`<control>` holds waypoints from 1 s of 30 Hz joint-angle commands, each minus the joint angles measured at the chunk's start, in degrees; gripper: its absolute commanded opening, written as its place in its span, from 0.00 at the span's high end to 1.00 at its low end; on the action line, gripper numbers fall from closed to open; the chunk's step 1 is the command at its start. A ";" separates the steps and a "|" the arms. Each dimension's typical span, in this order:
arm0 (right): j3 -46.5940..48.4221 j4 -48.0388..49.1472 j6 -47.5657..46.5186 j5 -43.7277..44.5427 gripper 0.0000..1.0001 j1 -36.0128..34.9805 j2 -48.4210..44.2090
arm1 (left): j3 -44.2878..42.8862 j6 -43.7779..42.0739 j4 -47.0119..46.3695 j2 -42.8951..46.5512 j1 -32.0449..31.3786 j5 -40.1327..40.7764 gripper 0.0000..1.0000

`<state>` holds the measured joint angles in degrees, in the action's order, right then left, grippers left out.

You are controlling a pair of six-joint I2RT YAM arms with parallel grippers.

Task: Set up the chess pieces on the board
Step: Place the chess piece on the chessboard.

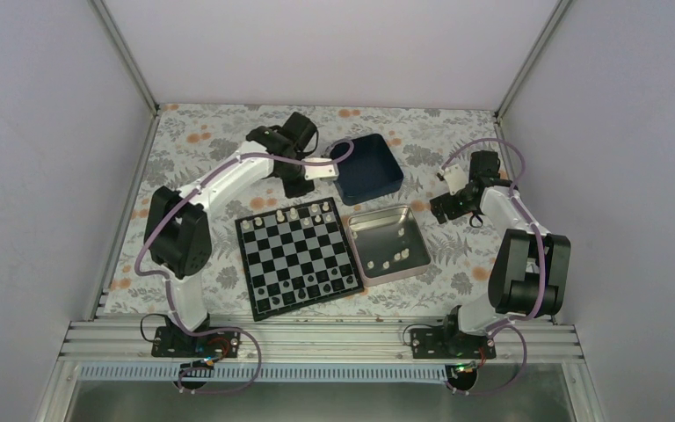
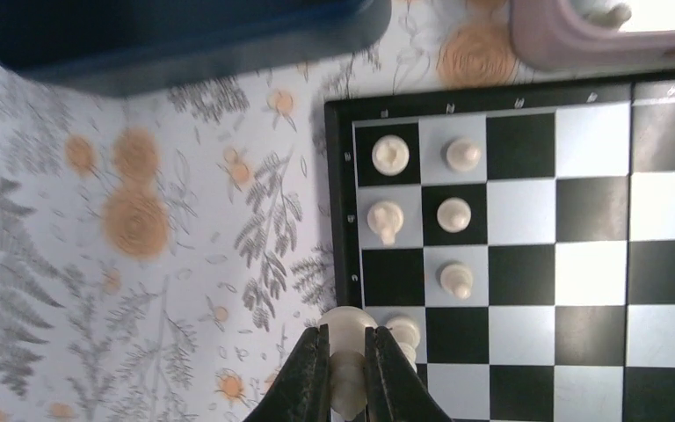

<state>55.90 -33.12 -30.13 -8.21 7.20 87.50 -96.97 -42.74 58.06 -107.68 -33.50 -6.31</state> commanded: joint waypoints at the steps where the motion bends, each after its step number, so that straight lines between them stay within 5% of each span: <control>1: 0.79 -0.21 0.33 0.42 0.00 -0.23 0.91 | 4.72 -0.74 -5.47 1.08 2.25 -2.64 0.96; 30: 0.62 -0.14 0.09 0.85 0.00 -0.28 2.06 | 6.62 -2.88 -5.52 -8.40 3.70 -5.14 0.96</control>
<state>55.90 -33.19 -30.11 -7.86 7.20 89.36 -91.09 -44.40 51.53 -115.11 -30.00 -10.98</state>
